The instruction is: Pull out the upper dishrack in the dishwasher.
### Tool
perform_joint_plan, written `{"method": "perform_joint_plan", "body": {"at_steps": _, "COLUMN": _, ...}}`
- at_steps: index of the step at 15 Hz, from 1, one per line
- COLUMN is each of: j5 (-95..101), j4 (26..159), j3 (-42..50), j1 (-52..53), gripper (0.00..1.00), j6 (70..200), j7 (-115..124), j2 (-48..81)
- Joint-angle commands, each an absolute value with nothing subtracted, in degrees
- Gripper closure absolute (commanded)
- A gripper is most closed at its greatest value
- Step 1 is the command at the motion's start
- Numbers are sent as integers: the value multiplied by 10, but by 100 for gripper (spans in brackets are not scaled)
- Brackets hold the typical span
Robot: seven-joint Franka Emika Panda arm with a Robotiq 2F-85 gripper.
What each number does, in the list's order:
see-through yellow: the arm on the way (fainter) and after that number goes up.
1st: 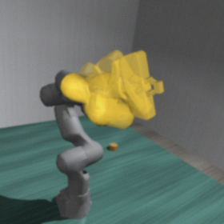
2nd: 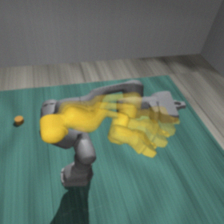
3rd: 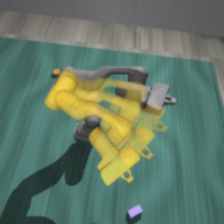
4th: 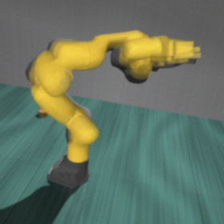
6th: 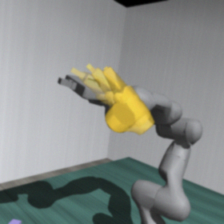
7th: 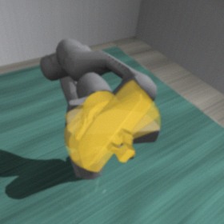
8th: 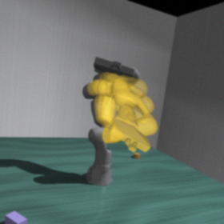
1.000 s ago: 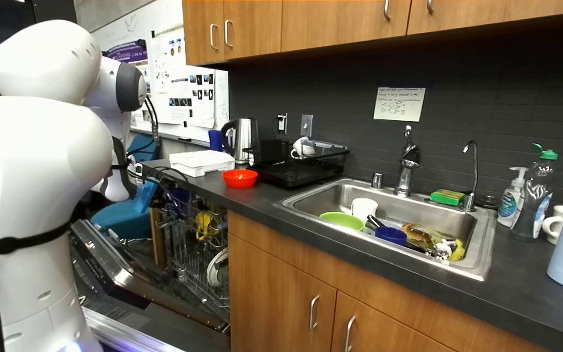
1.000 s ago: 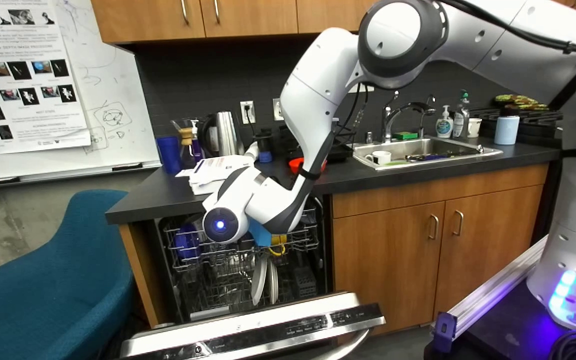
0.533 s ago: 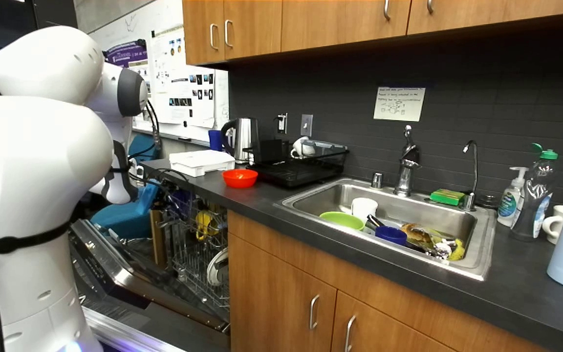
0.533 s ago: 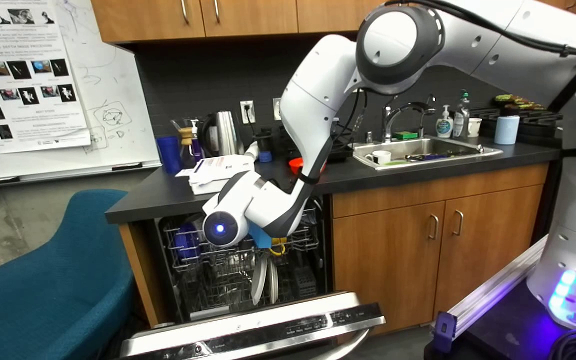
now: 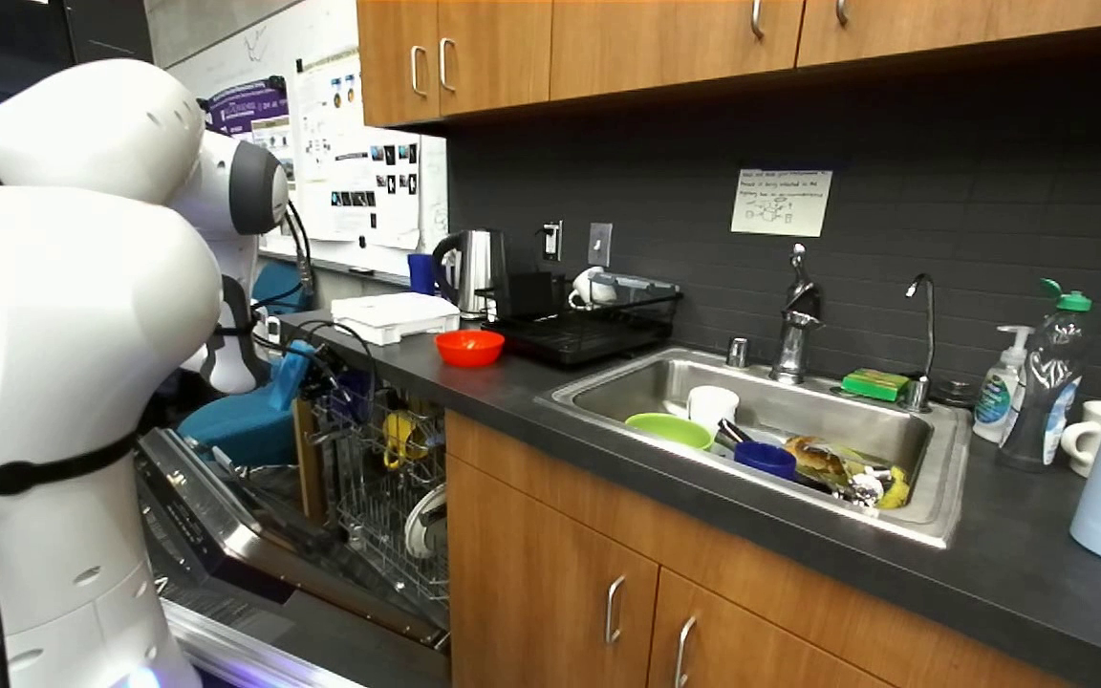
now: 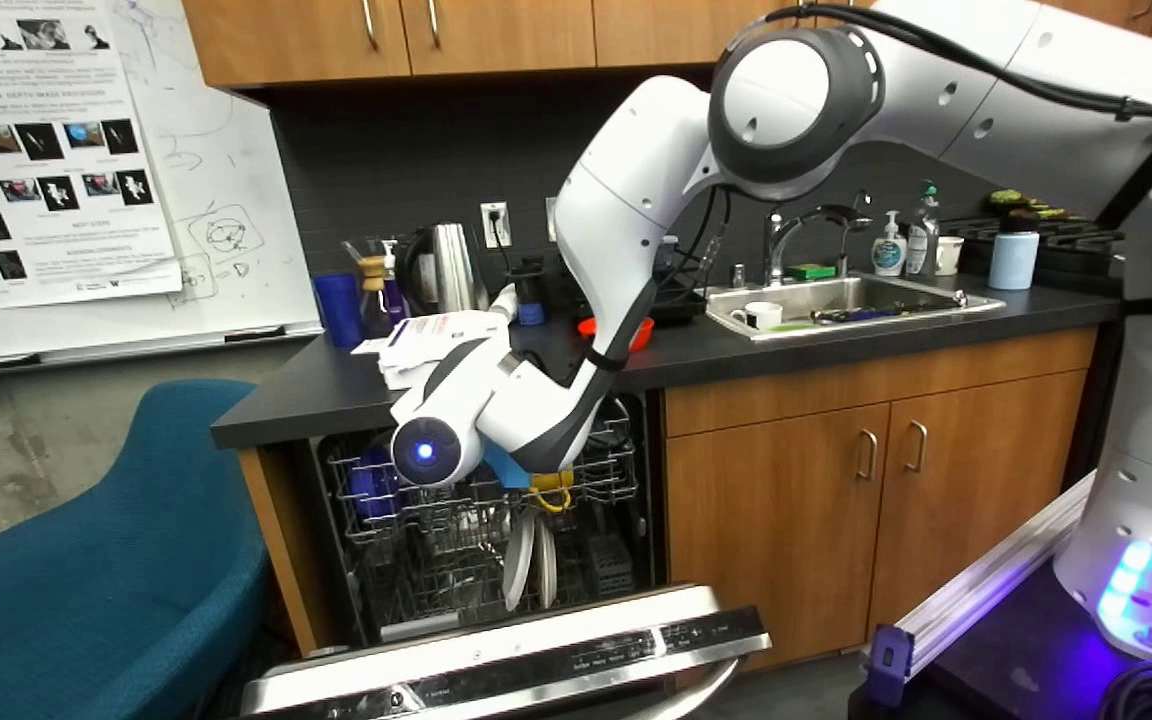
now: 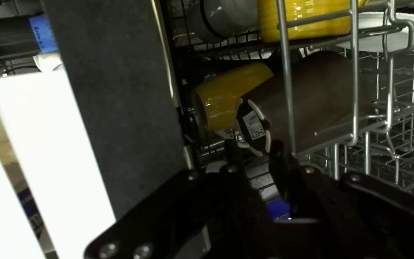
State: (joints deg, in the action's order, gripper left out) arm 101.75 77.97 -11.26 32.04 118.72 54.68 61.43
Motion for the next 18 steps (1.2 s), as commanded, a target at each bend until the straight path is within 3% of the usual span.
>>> {"method": "perform_joint_plan", "body": {"at_steps": 1, "j5": 1026, "j4": 757, "j3": -113, "j1": 316, "gripper": 100, "j6": 1191, "j7": 527, "j2": 624}}
{"method": "perform_joint_plan", "body": {"at_steps": 5, "j5": 1028, "j4": 775, "j3": -114, "j1": 316, "gripper": 97, "j6": 1195, "j7": 534, "j2": 615}}
{"method": "perform_joint_plan", "body": {"at_steps": 6, "j5": 1030, "j4": 784, "j3": -114, "j1": 315, "gripper": 74, "j6": 1197, "j7": 535, "j2": 610}}
{"method": "perform_joint_plan", "body": {"at_steps": 9, "j5": 1031, "j4": 805, "j3": -114, "j1": 313, "gripper": 67, "j6": 1199, "j7": 541, "j2": 602}}
{"method": "perform_joint_plan", "body": {"at_steps": 18, "j5": 1032, "j4": 825, "j3": -119, "j1": 311, "gripper": 5, "j6": 1199, "j7": 534, "j2": 608}}
